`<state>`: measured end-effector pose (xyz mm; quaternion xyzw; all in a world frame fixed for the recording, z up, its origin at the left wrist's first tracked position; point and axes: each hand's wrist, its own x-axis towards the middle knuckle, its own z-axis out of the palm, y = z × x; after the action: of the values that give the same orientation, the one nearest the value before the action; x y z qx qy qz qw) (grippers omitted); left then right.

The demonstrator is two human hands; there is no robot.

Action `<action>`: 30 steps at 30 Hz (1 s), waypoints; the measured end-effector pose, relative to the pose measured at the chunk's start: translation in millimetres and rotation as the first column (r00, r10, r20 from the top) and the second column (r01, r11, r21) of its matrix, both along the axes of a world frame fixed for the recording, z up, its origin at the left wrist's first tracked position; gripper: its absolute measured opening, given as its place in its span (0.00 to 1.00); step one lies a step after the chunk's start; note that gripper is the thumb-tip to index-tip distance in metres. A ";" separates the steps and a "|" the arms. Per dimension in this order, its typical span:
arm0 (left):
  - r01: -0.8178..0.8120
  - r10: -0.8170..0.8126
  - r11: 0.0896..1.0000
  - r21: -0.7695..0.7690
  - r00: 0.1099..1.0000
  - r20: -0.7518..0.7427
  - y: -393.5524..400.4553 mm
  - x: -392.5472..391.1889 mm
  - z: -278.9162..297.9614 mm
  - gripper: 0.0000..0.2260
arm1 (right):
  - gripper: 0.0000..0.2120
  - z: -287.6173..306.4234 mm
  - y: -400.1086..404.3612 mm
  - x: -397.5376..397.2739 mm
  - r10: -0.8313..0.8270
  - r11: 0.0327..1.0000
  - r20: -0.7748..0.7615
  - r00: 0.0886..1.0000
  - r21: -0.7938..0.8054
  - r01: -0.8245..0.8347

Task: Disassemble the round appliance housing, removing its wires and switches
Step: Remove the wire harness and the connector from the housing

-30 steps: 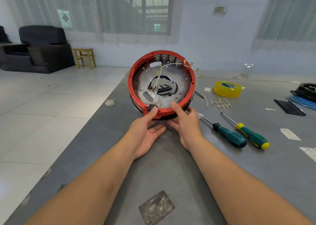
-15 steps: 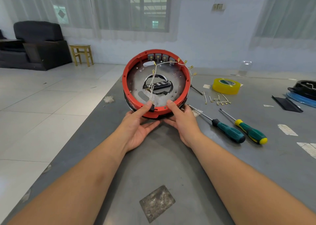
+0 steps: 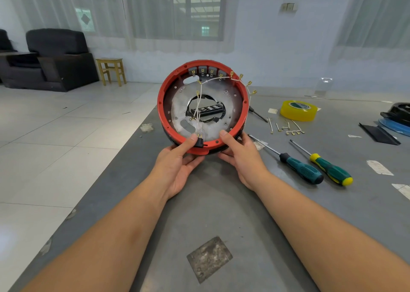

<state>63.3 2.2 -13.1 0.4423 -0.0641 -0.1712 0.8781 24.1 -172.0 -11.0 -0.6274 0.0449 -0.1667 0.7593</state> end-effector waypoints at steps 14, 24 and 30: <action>-0.029 0.018 0.994 -0.107 0.994 -0.105 10.7 8.5 -0.8 0.28 | 0.36 -3.2 -5.1 -22.5 -0.174 0.780 0.037 0.984 -0.605 0.161; -0.096 0.097 0.995 0.024 0.993 -0.066 20.6 11.9 1.5 0.23 | 0.16 -6.5 -83.1 -70.1 -0.530 -0.317 0.315 0.787 -0.935 0.161; -0.147 0.150 0.986 0.077 0.988 -0.032 17.3 8.4 3.8 0.21 | 0.15 -2.8 -82.9 -69.5 -0.662 -0.235 0.146 0.735 -0.972 -0.019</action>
<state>71.8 19.4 -9.3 0.4749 -0.0081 -0.1158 0.8723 -45.4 -254.9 -13.9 -0.9432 0.2553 -0.1960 -0.0823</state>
